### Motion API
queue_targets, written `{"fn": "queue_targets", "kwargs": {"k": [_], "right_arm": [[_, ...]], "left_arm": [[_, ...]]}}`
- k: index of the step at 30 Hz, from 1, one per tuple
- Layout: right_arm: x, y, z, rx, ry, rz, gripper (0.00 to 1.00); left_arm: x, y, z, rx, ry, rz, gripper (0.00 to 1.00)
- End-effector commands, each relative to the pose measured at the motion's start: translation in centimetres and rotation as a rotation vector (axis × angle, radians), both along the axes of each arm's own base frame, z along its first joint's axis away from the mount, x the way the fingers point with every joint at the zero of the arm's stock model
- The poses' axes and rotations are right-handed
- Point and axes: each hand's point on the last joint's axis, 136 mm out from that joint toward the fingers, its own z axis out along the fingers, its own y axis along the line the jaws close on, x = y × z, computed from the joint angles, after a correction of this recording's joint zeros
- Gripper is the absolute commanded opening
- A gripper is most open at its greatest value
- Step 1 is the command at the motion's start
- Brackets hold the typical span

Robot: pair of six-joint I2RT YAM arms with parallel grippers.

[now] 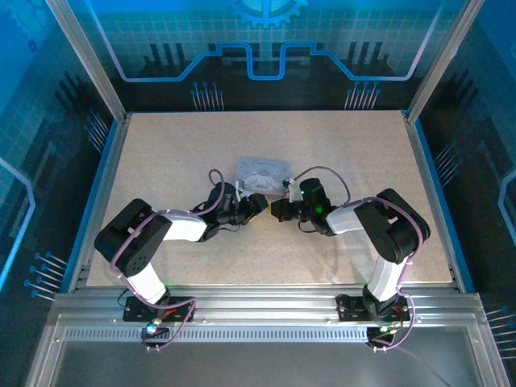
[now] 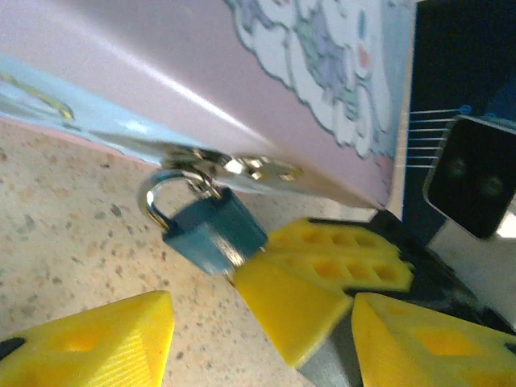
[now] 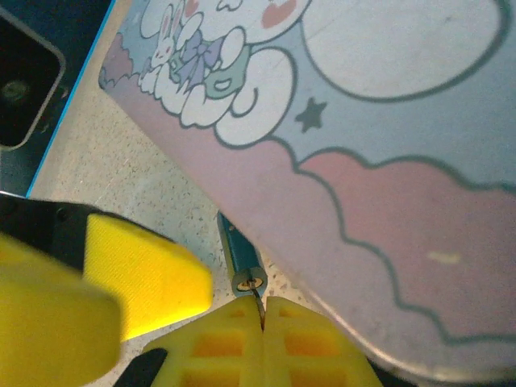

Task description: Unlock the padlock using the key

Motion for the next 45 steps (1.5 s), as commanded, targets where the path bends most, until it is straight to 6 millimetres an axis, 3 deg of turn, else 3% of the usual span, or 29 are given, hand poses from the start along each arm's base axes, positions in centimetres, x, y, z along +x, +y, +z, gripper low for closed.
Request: {"fn": "queue_targets", "kwargs": {"k": [1,22,33,45], "right_arm": [[0.1,0.4,-0.2,0.007,0.042,-0.02,0.0],[-1.3,2.2,0.1,0.075,0.166,-0.089,0.0],[-1.4,2.5,0.3,0.087,0.173,-0.091,0.01],[-1.6,2.9,0.6,0.102,0.184,-0.091,0.0]], "left_arm": [[-0.9,0.2,0.9,-0.064,0.001,-0.012,0.62],[0.3,1.6,-1.9,-0.282,0.055,0.17,0.53],[1.2,2.6,-2.5,-0.275,0.047,0.225,0.39],[2.0,2.5,-2.5,-0.275,0.04,0.227,0.37]]}}
